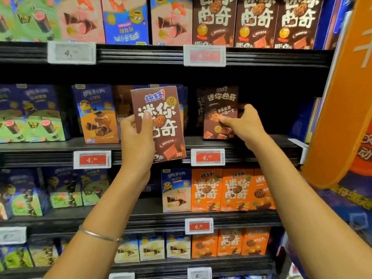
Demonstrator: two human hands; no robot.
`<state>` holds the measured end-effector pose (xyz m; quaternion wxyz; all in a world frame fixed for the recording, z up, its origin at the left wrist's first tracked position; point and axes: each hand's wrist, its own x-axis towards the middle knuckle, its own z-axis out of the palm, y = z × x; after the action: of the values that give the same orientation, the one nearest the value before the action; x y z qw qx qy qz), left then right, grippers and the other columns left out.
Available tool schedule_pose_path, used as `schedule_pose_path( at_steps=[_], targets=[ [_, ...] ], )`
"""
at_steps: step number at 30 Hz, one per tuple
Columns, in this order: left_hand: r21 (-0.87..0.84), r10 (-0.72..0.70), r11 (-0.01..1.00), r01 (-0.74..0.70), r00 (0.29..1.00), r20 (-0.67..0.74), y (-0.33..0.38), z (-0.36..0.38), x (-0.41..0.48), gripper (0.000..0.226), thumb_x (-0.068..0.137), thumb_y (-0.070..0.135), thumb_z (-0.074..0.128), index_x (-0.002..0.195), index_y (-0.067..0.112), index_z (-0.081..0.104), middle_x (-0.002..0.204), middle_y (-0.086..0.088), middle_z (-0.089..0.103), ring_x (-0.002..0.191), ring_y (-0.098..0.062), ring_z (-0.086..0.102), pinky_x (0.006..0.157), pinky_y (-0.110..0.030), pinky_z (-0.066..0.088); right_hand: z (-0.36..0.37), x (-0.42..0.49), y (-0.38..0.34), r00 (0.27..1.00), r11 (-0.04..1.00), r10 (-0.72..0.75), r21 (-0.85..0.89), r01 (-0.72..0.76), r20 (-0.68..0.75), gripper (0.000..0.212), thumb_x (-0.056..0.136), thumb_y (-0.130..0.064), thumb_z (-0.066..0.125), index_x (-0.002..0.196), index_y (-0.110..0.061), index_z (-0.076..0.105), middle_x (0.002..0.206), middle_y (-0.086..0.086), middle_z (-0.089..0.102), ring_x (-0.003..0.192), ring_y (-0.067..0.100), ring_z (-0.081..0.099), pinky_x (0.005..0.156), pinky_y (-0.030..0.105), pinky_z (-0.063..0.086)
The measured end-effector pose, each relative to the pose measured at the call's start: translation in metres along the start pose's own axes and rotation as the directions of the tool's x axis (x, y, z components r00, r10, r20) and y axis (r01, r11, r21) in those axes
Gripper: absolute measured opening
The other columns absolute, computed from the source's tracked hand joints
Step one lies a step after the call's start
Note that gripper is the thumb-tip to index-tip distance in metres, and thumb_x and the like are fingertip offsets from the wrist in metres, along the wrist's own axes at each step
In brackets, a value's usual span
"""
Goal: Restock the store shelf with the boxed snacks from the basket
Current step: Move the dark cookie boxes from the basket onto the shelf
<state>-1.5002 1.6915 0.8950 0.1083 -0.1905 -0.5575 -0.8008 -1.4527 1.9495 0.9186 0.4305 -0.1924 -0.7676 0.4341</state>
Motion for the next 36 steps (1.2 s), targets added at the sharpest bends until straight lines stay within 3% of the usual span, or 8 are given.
schedule_pose_path(
  at_steps=[3, 9, 13, 22, 25, 28, 33, 36],
  targets=[
    [0.017, 0.003, 1.0, -0.003, 1.0, 0.009, 0.001, 0.0, 0.0, 0.03, 0.108, 0.042, 0.054, 0.131, 0.022, 0.049, 0.117, 0.004, 0.069, 0.082, 0.003, 0.075, 0.057, -0.016, 0.057, 0.021, 0.018, 0.003, 0.999, 0.98, -0.041, -0.196, 0.039, -0.005, 0.052, 0.079, -0.034, 0.084, 0.116, -0.016, 0.052, 0.102, -0.002, 0.059, 0.081, 0.01, 0.057, 0.059, 0.019, 0.041],
    [0.013, 0.017, 1.0, -0.017, 0.999, 0.031, 0.003, 0.003, 0.0, 0.016, 0.108, 0.04, 0.054, 0.118, 0.028, 0.05, 0.116, 0.001, 0.07, 0.083, 0.001, 0.076, 0.056, -0.016, 0.056, 0.045, 0.047, -0.006, 0.998, 0.854, 0.049, -0.52, -0.019, 0.044, 0.056, 0.09, -0.024, 0.068, 0.139, -0.005, 0.048, 0.134, 0.021, 0.057, 0.117, 0.038, 0.059, 0.086, 0.037, 0.048],
    [0.007, -0.003, 1.0, 0.002, 0.998, 0.057, 0.002, 0.007, 0.0, 0.024, 0.108, 0.04, 0.054, 0.124, 0.024, 0.047, 0.114, 0.001, 0.07, 0.082, -0.001, 0.077, 0.055, -0.017, 0.057, 0.055, 0.057, -0.013, 0.991, 0.857, 0.124, -0.509, -0.081, 0.051, 0.085, 0.088, -0.019, 0.075, 0.154, -0.012, 0.023, 0.148, 0.022, 0.043, 0.133, 0.041, 0.048, 0.102, 0.046, 0.047],
    [0.012, -0.04, 0.999, 0.039, 0.996, 0.08, 0.001, 0.012, -0.002, 0.031, 0.107, 0.043, 0.055, 0.128, 0.022, 0.046, 0.117, 0.001, 0.07, 0.084, -0.002, 0.077, 0.055, -0.017, 0.057, 0.058, 0.055, -0.011, 0.986, 0.857, 0.156, -0.506, -0.102, 0.066, 0.081, 0.09, -0.028, 0.074, 0.153, -0.01, 0.027, 0.147, 0.022, 0.046, 0.13, 0.04, 0.051, 0.102, 0.045, 0.047],
    [-0.005, -0.038, 0.999, 0.039, 0.996, 0.082, 0.004, 0.015, -0.002, 0.029, 0.107, 0.042, 0.056, 0.127, 0.023, 0.047, 0.112, 0.003, 0.072, 0.085, -0.002, 0.077, 0.056, -0.016, 0.056, 0.044, 0.035, -0.015, 0.992, 0.937, 0.121, -0.325, -0.124, -0.031, 0.038, 0.093, -0.03, 0.065, 0.124, -0.009, 0.055, 0.127, 0.017, 0.06, 0.101, 0.027, 0.061, 0.083, 0.036, 0.051],
    [-0.051, -0.052, 0.997, 0.056, 0.996, 0.075, 0.007, 0.022, -0.002, 0.022, 0.107, 0.038, 0.057, 0.122, 0.025, 0.049, 0.107, 0.004, 0.073, 0.08, -0.004, 0.078, 0.053, -0.017, 0.056, 0.03, -0.007, -0.024, 0.992, 0.997, 0.009, 0.079, 0.001, -0.125, 0.036, 0.096, -0.045, 0.06, 0.119, -0.017, 0.057, 0.119, 0.0, 0.062, 0.099, 0.013, 0.062, 0.081, 0.029, 0.054],
    [-0.106, -0.055, 0.992, 0.069, 0.99, 0.132, 0.009, 0.041, -0.008, 0.019, 0.108, 0.033, 0.057, 0.122, 0.024, 0.051, 0.11, 0.001, 0.073, 0.082, -0.006, 0.078, 0.056, -0.018, 0.057, 0.016, -0.079, -0.038, 0.919, 0.903, -0.092, 0.421, -0.085, 0.383, 0.039, 0.092, -0.053, 0.066, 0.12, -0.027, 0.06, 0.107, -0.008, 0.075, 0.097, 0.007, 0.074, 0.074, 0.028, 0.062],
    [-0.103, -0.048, 0.993, 0.063, 0.988, 0.146, 0.008, 0.049, -0.01, 0.022, 0.108, 0.031, 0.056, 0.126, 0.019, 0.052, 0.115, -0.003, 0.072, 0.086, -0.008, 0.078, 0.058, -0.019, 0.058, 0.012, -0.095, -0.037, 0.921, 0.925, -0.159, 0.38, 0.013, 0.355, 0.046, 0.089, -0.04, 0.074, 0.129, -0.026, 0.054, 0.102, -0.014, 0.074, 0.094, 0.003, 0.073, 0.066, 0.017, 0.058]
  ],
)
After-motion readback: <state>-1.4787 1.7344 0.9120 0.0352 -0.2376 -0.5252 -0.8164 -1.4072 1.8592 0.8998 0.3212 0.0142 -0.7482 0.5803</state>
